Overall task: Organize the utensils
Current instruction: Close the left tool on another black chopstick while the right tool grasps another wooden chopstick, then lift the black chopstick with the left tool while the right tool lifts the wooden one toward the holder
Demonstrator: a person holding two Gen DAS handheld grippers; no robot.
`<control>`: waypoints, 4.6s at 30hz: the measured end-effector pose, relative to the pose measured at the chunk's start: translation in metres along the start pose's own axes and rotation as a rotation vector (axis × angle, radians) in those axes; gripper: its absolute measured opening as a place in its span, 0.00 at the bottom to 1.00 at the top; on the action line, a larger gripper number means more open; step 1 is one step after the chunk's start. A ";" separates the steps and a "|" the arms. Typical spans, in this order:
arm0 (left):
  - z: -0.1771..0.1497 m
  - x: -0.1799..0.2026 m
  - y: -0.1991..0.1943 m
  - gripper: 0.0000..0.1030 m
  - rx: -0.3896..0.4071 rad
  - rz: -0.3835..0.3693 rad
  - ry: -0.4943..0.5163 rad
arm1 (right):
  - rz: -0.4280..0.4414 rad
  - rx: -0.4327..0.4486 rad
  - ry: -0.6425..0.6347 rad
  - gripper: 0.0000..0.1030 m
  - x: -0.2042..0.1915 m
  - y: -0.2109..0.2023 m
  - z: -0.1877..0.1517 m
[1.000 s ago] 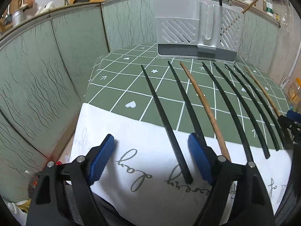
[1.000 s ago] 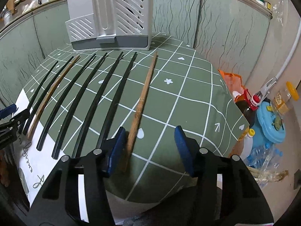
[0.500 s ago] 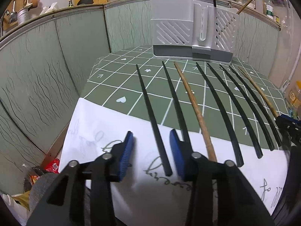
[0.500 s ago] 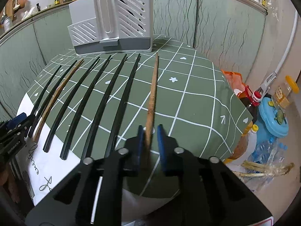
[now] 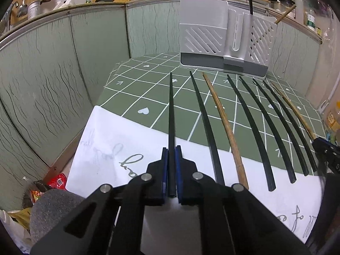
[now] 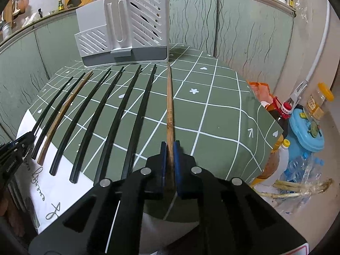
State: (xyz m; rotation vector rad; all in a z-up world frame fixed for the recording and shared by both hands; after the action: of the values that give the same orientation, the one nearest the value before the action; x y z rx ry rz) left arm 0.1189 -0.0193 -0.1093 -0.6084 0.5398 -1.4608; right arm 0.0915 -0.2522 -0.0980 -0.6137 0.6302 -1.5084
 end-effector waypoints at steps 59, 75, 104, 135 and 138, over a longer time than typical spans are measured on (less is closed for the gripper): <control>0.093 -0.016 -0.064 0.08 0.116 -0.060 0.032 | 0.080 0.123 -0.013 0.06 0.006 -0.067 0.086; 0.144 -0.007 -0.073 0.08 0.157 -0.106 0.067 | 0.098 0.167 -0.001 0.06 0.015 -0.076 0.137; 0.195 -0.007 -0.089 0.07 0.131 -0.225 0.109 | 0.141 0.161 -0.026 0.06 0.028 -0.098 0.187; 0.266 0.050 -0.129 0.08 0.107 -0.507 0.345 | 0.321 0.206 -0.176 0.06 0.040 -0.173 0.270; 0.272 0.057 -0.130 0.08 0.103 -0.527 0.364 | 0.317 0.204 -0.177 0.06 0.045 -0.171 0.279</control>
State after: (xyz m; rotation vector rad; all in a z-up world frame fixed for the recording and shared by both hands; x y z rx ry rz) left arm 0.2076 -0.0640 0.1810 -0.4175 0.6065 -2.1083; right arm 0.1687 -0.2986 0.2192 -0.4603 0.4084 -1.1888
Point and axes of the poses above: each gripper's, at about its wrist camera, not at the fingertips, and y roughly the way its jaws point, x to its right, z to its top, the point moved 3 cm from there along y, roughly the way its jaws point, and after that the axes turned 4 degrees about -y, right-handed, at the moved point
